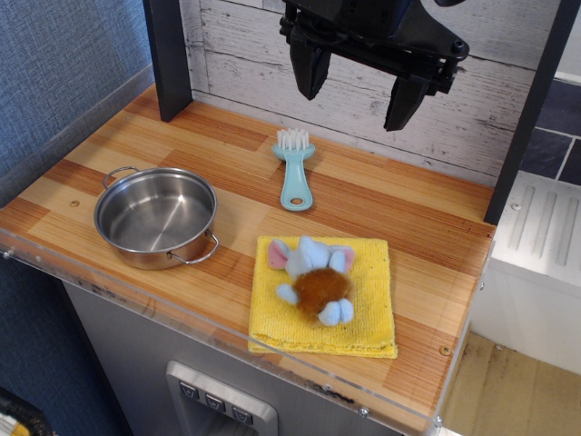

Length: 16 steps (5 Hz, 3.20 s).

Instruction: Place the pot to the right of the brush.

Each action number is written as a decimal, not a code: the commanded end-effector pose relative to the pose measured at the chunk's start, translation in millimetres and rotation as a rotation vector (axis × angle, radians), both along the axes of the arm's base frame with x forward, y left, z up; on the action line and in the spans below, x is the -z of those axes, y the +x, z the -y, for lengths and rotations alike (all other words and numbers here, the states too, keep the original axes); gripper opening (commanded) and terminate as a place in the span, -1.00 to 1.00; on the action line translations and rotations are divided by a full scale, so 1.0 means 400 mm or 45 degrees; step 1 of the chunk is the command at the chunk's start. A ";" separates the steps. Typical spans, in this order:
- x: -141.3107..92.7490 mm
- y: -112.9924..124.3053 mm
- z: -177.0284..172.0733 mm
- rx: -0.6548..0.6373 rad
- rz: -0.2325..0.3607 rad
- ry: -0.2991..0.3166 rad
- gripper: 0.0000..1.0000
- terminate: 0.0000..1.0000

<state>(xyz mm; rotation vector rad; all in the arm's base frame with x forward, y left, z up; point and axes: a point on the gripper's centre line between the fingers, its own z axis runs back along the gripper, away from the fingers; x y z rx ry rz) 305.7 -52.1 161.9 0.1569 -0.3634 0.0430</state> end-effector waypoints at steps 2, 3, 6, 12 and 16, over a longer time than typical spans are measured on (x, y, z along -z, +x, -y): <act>0.015 -0.003 -0.024 -0.029 0.024 0.057 1.00 -1.00; 0.041 -0.017 -0.051 -0.041 0.016 0.109 1.00 -1.00; 0.154 -0.078 -0.197 -0.319 -0.003 0.055 1.00 -1.00; 0.343 -0.096 -0.279 -0.469 -0.124 -0.104 -1.00 -1.00; 0.328 -0.094 -0.254 -0.422 -0.157 -0.086 -1.00 -1.00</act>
